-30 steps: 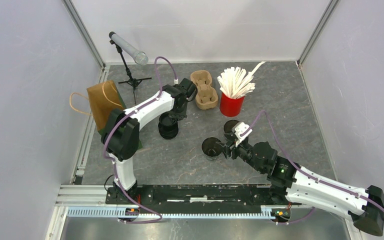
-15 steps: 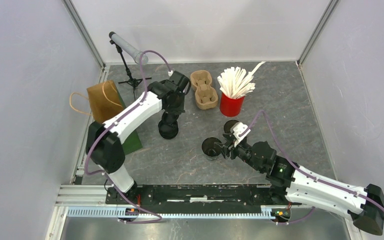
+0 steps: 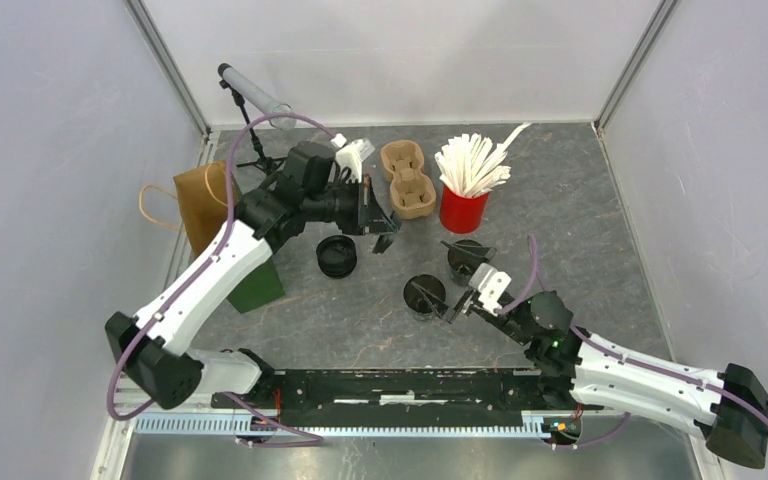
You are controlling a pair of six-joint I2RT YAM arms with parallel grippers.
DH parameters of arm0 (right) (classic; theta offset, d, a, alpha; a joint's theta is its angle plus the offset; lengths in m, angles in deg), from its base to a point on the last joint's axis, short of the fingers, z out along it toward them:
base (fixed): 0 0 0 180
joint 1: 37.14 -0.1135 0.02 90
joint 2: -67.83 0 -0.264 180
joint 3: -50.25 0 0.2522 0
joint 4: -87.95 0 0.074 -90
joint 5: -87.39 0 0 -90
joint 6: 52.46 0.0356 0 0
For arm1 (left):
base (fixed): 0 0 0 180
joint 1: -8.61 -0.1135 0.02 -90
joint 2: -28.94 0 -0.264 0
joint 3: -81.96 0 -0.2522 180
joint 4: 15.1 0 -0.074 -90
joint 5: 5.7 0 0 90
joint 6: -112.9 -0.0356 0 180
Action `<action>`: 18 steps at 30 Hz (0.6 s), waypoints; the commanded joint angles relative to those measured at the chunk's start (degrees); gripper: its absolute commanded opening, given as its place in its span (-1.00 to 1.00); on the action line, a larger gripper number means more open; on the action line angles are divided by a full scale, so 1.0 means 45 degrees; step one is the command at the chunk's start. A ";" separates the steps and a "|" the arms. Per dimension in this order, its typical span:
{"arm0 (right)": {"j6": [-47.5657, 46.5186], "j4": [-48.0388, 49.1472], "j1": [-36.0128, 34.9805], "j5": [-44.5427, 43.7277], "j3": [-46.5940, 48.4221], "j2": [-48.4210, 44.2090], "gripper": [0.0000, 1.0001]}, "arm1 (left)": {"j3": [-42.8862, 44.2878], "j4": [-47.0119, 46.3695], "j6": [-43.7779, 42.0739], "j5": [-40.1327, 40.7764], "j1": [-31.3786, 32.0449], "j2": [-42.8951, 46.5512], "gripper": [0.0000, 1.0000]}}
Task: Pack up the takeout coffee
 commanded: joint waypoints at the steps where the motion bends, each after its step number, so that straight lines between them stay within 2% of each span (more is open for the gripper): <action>1: -0.1610 0.4025 0.0014 0.0893 -0.0640 0.0457 0.96 | -0.1800 -0.3813 0.2402 -0.3897 0.0005 0.1406 -0.95; 5: -0.1589 0.5848 -0.0005 0.1748 -0.0909 0.1216 0.96 | -0.2919 -0.5661 0.3817 -0.5020 0.0014 0.2148 -0.93; 8: -0.1637 0.6770 -0.0079 0.1555 -0.0930 0.1821 0.96 | -0.3501 -0.6557 0.4430 -0.5283 0.0024 0.2609 -0.93; 18: -0.2137 0.7182 -0.0551 0.0117 -0.0561 0.2749 0.96 | -0.4421 -0.7588 0.5038 -0.5413 0.0085 0.3097 -0.93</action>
